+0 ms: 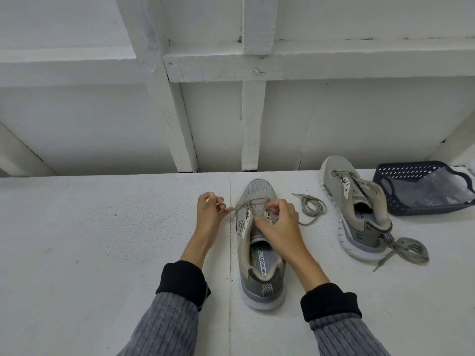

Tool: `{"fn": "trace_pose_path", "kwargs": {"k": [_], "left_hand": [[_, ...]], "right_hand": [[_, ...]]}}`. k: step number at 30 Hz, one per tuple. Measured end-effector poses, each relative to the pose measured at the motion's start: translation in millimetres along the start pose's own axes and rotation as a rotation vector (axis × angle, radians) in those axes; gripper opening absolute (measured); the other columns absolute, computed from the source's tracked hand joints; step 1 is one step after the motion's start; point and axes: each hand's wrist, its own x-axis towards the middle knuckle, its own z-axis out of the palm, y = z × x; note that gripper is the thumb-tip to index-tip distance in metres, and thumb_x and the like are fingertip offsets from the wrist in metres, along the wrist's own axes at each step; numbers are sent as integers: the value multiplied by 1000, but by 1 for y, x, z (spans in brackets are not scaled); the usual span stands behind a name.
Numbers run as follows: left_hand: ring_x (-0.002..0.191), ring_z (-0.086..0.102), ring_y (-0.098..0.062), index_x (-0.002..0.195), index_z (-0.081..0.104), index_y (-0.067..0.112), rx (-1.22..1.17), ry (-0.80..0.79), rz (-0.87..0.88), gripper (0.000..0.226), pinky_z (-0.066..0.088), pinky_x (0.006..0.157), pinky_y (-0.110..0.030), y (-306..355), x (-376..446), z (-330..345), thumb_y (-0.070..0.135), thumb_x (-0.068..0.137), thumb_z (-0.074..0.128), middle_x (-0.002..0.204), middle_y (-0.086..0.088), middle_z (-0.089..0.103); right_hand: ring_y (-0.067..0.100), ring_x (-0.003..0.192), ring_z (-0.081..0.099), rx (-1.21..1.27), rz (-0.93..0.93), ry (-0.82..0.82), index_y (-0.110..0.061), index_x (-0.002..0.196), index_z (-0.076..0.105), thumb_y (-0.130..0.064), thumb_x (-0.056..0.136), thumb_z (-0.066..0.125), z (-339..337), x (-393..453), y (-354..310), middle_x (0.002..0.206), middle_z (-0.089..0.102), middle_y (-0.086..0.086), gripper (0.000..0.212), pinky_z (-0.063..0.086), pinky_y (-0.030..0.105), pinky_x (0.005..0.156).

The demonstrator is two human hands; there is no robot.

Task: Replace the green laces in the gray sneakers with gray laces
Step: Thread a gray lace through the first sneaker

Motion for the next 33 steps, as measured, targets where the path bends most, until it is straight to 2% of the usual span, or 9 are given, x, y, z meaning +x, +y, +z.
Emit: {"fn": "trace_pose_path", "kwargs": {"k": [7,11,14,19,22,25,28,30,33], "left_hand": [[63,40,-11,96,46,15,763,-245,360,14,36,56,-18,4,-3,-18,13,105,36,73,-1,48],[67,39,-15,100,40,14,1381,-103,404,11,33,59,-29,5,-1,-50,5,98,35,79,-3,49],[84,47,-18,106,53,14,1357,-60,500,13,39,71,-33,3,2,-49,16,103,40,98,-4,61],[107,47,-10,104,68,29,1076,-253,526,20,34,92,-36,-7,-4,-3,42,96,55,112,12,61],[101,55,-14,92,66,22,871,-197,463,11,44,90,-33,-10,-5,11,31,96,60,100,6,63],[99,60,-12,97,63,12,775,-100,390,16,43,77,-9,-9,-8,14,21,101,51,98,4,65],[98,65,-9,91,62,6,549,13,287,31,46,80,-15,-3,-4,8,20,105,38,100,-1,71],[78,63,-11,79,50,10,421,128,208,35,50,63,-16,5,0,-1,18,107,32,78,-1,64],[62,40,-11,83,41,12,697,183,284,26,40,49,-16,9,2,-20,9,105,28,72,0,45]], "right_hand": [[17,88,52,-10,-49,260,-12,92,58,-9,90,57,3,-14,-1,93,55,2,4,40,24,76],[17,85,54,32,-63,303,-14,88,57,-8,90,58,4,-14,0,91,57,3,6,42,25,73],[19,83,55,36,-61,297,-13,85,57,-8,89,59,6,-13,2,88,58,3,7,47,30,74],[19,79,55,51,-70,340,-14,79,56,-9,88,59,8,-12,2,82,59,2,11,48,32,71],[17,79,57,90,-71,357,-13,81,59,-10,90,59,7,-13,1,83,61,1,9,46,28,71],[17,81,57,101,-65,363,-13,83,59,-11,90,58,7,-13,1,85,61,2,7,45,25,71],[18,77,58,110,-62,371,-14,84,60,-9,90,58,6,-14,0,83,60,0,7,43,19,65],[14,74,57,114,-63,387,-13,84,60,-7,90,59,4,-16,-4,80,56,-7,8,38,7,61],[4,72,52,121,-76,403,-10,84,59,-3,89,59,2,-18,-9,80,50,-13,9,36,0,60]]}}
